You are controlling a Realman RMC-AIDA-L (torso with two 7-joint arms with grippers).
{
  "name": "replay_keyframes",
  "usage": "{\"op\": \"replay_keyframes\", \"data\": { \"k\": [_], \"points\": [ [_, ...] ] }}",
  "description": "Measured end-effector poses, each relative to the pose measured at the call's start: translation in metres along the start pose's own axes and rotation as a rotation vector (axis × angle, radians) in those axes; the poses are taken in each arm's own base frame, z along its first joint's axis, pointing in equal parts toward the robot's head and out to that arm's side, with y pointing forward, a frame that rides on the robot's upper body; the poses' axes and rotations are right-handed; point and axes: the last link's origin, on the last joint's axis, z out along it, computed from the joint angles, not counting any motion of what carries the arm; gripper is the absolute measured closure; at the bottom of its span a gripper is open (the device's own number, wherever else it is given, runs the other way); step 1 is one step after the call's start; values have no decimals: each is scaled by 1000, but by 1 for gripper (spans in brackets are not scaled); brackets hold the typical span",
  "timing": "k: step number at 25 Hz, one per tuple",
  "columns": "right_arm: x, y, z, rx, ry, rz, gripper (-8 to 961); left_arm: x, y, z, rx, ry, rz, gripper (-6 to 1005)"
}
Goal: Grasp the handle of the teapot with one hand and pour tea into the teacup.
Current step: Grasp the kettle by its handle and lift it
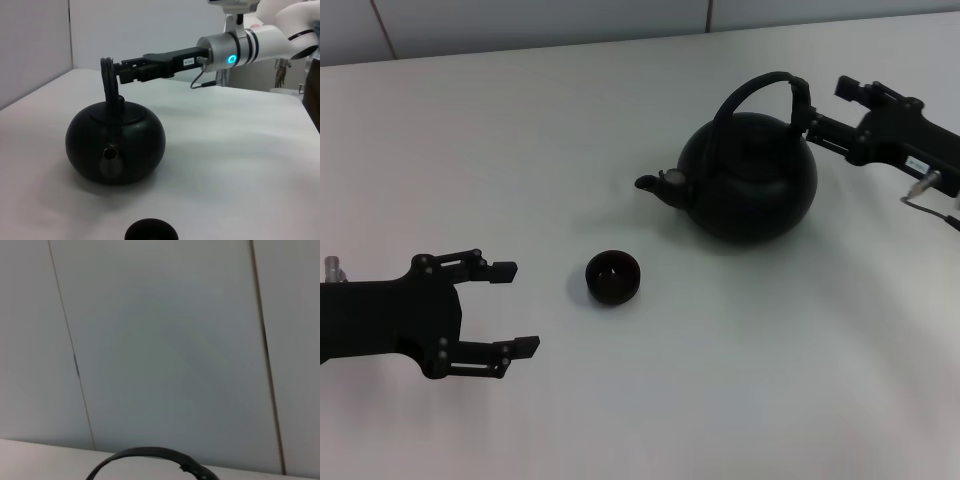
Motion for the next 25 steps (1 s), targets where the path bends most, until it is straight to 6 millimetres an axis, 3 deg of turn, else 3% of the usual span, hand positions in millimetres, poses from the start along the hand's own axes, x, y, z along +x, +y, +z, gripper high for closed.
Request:
{"op": "replay_keyframes", "data": {
  "k": [2,7,20,25],
  "points": [
    [-1,1,12,5,11,-8,169,0,0,0,3,0,0,129],
    [1,-2,20,40,29,6,168,0,-1,-1,7,0,6,129],
    [1,-3,22,51,32,8,168,-1,-4,0,26,-5,8,129],
    [-1,-5,21,64,6,19,251,-2,-4,0,30,-6,4,129]
  ]
}}
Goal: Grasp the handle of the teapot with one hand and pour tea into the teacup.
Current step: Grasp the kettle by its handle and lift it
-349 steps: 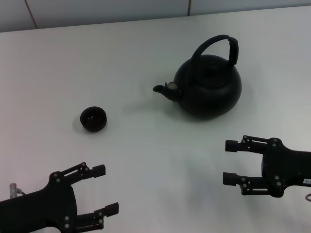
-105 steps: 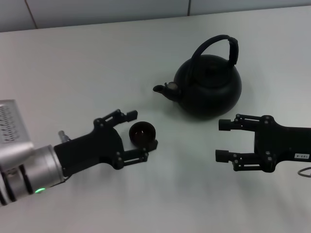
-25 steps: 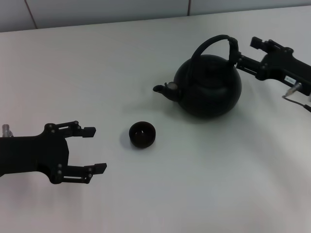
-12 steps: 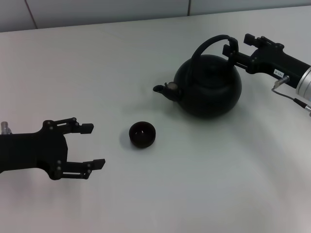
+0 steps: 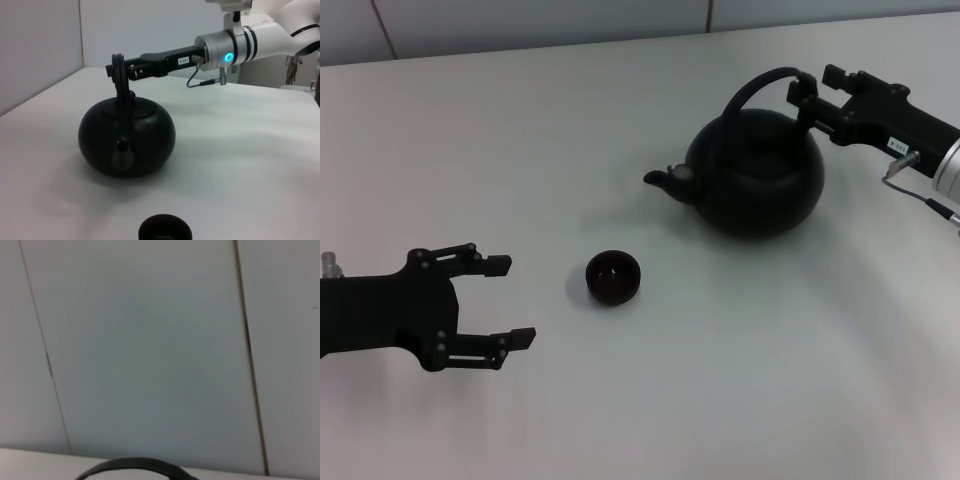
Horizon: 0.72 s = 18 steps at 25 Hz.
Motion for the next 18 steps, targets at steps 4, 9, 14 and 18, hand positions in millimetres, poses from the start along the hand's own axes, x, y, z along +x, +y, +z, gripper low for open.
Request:
{"op": "replay_keyframes", "data": {
  "k": [4,9,14,18],
  "points": [
    [-1,-1,-1,12,-22,14,404,-2,1,-1,4,0,-5,129],
    [-1,-1,-1,14,-27,11,562,-2,0,-2,10,-2,1,129],
    [1,0,-2,14,-27,16,673,-3,0,-2,14,-4,3,129],
    [1,1,0,15,-26,21,758,-4,-1,-3,19,-6,3,129]
  ]
}}
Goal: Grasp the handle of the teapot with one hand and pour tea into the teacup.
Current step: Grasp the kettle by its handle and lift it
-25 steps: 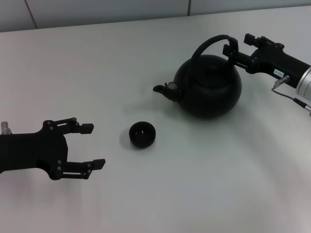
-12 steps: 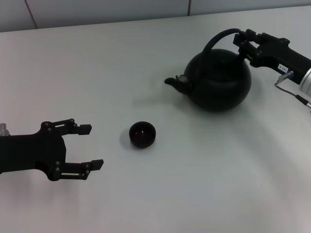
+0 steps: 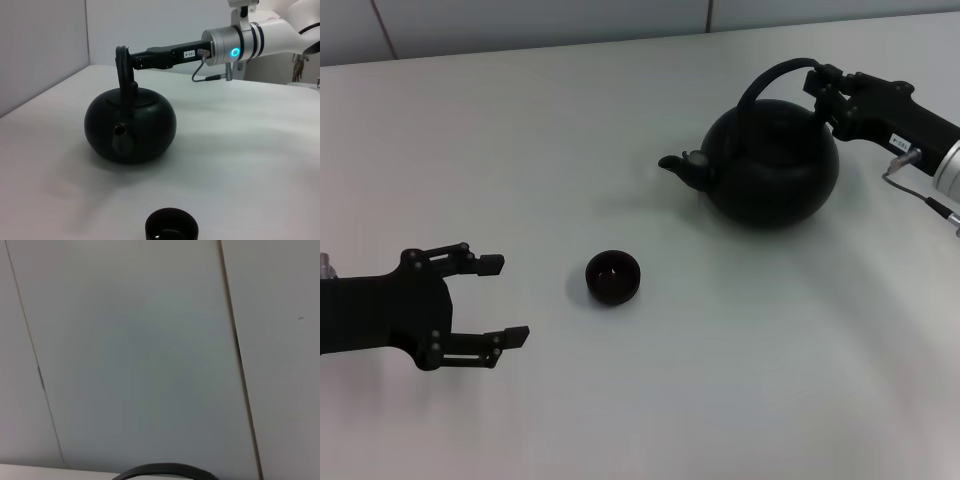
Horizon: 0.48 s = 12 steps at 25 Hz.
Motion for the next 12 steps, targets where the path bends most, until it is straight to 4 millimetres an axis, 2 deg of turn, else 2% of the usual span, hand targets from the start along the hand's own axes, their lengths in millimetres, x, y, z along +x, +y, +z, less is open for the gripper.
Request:
{"op": "replay_keyframes", "data": {
  "k": [12],
  "points": [
    [-1,11,9,-70,26,-45,784,-1,-1,1,12,-1,14,129]
  ]
}}
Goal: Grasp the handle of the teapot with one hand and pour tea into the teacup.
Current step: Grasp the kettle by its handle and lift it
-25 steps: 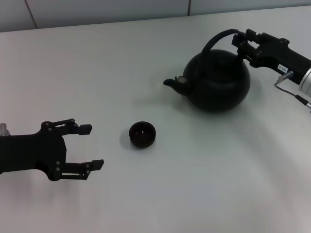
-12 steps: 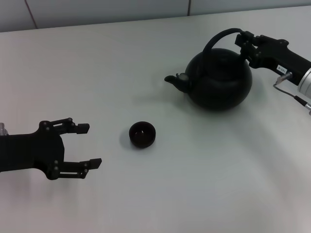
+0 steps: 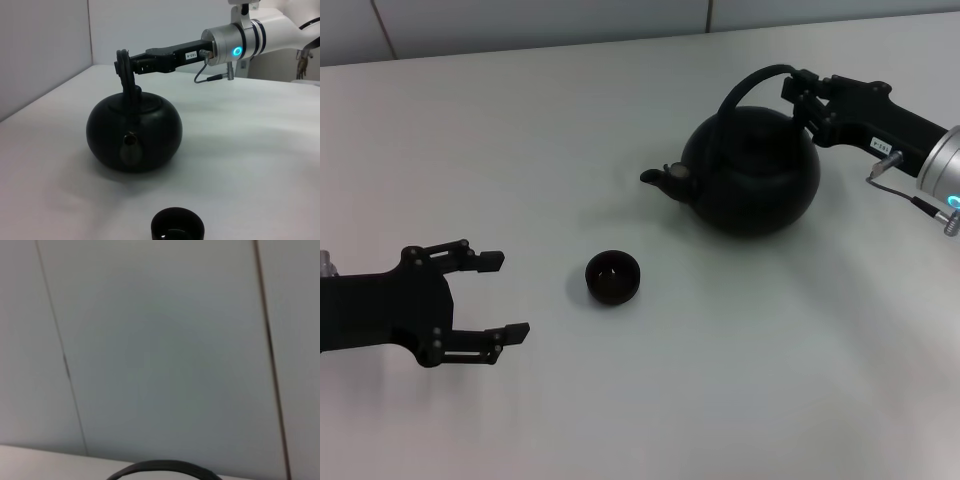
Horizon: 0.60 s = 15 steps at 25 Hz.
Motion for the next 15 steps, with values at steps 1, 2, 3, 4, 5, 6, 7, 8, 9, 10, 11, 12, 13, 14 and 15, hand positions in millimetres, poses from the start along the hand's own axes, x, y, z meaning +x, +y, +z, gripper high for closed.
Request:
{"op": "replay_keyframes", "data": {
  "k": [1,2,3,4,5,6,7,8,9,10,11,12,13,14,15],
  "points": [
    [0,1,1,-8,4,-23,785,0,0,0,2,0,3,129],
    [-1,3,2,-26,11,-82,786,0,-1,1,4,0,6,129],
    [-1,3,2,-26,11,-82,787,0,-1,1,5,0,8,129],
    [-2,4,3,-37,10,-108,788,1,-1,2,4,1,9,129],
    [-2,5,3,-43,7,-117,789,1,-1,2,4,1,9,129],
    [-3,6,3,-51,1,-125,790,1,-1,2,4,3,9,129],
    [-5,7,3,-59,-6,-131,792,1,-1,2,5,4,8,129],
    [-7,7,4,-65,-13,-142,793,1,-1,2,8,4,7,129],
    [-10,7,4,-71,-19,-150,794,0,-1,2,11,4,6,129],
    [-13,7,4,-76,-26,-161,795,0,-2,2,17,2,6,129],
    [-15,7,4,-82,-32,-172,796,0,-2,2,19,1,5,129],
    [-17,6,4,-88,-35,-182,797,-1,-2,2,21,1,2,129],
    [-19,7,5,-98,-35,-194,799,-1,-2,2,22,1,-1,129],
    [-22,8,6,-115,-28,-220,801,-2,-2,3,23,1,-5,129],
    [-22,8,6,-115,-28,-220,802,-3,-2,3,24,1,-7,129]
  ]
}}
